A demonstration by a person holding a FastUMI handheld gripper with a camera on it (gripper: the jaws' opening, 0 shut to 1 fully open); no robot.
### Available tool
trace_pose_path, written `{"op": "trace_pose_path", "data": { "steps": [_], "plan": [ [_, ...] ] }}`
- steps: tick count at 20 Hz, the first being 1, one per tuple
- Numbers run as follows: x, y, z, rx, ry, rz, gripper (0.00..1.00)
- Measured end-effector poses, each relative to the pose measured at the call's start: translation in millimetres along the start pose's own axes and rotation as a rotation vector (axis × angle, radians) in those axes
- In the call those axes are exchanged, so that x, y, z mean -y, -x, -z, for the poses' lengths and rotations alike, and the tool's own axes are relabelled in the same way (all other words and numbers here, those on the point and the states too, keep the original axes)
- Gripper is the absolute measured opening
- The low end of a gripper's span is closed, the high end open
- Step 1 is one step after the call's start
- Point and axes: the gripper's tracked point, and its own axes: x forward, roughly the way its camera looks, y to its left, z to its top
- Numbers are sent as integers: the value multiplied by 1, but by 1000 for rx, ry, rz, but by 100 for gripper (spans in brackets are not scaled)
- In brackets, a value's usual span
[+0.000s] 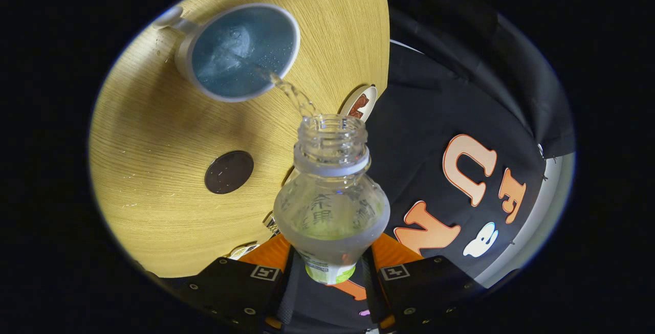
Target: Take the bottle from table, then pour the juice into the cup, finally place the bottle on the coaster
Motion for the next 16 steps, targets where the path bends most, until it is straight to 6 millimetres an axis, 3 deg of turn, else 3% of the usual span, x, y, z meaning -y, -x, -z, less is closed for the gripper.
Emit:
{"op": "trace_pose_path", "data": {
  "steps": [16],
  "plan": [
    [11,7,1,3,55,2,57]
  ]
}}
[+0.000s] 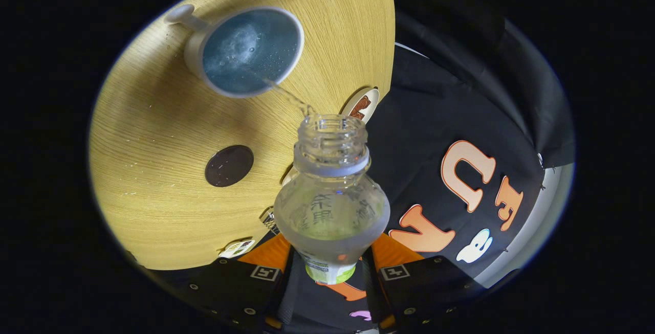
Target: Take the bottle from table, then pour the juice into the cup, finally place the bottle on the coaster
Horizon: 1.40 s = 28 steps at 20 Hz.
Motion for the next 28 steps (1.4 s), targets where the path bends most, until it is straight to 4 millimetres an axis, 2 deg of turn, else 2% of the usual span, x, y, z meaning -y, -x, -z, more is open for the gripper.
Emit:
{"op": "trace_pose_path", "data": {
  "steps": [14,17,20,25,28],
  "plan": [
    [25,5,4,12,23,21,57],
    [24,4,1,19,22,17,57],
    [21,4,-4,31,34,28,57],
    [-1,5,-17,57,21,12,57],
    [-13,4,-22,68,-51,0,57]
  ]
}}
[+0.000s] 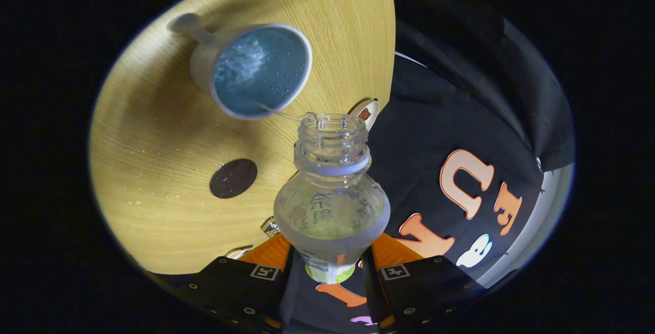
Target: Take the bottle from table, then pour the juice into the cup, finally place the bottle on the coaster
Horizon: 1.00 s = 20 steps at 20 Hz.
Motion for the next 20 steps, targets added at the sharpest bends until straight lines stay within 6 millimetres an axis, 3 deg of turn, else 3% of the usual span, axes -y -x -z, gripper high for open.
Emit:
{"op": "trace_pose_path", "data": {
  "steps": [6,12,16,20],
  "plan": [
    [-17,5,-3,36,-347,-50,57],
    [-4,12,4,76,-679,-36,58],
    [19,20,23,97,-967,-9,57],
    [14,9,46,95,-1282,-40,58]
  ]
}}
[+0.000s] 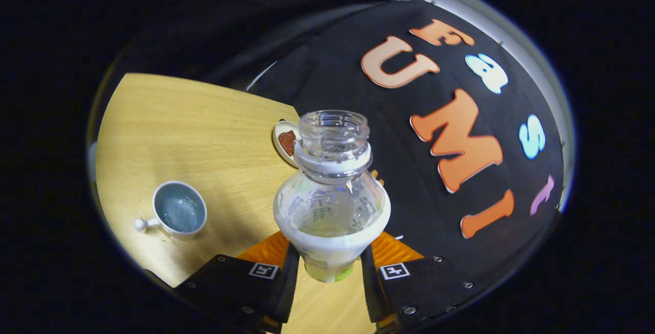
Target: Take the bottle from table, then pour the juice into the cup, finally place the bottle on the coaster
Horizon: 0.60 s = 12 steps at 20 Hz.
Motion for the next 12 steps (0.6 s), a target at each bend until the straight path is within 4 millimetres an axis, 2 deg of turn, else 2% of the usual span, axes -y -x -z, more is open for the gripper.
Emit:
{"op": "trace_pose_path", "data": {
  "steps": [1,4,7,10,12],
  "plan": [
    [12,-3,8,-1,-87,-8,58],
    [21,-18,16,-13,-282,-15,58],
    [17,-29,28,-24,-420,-28,57],
    [9,-50,52,-66,-555,-57,58],
    [3,-63,61,-69,-645,-78,57]
  ]
}}
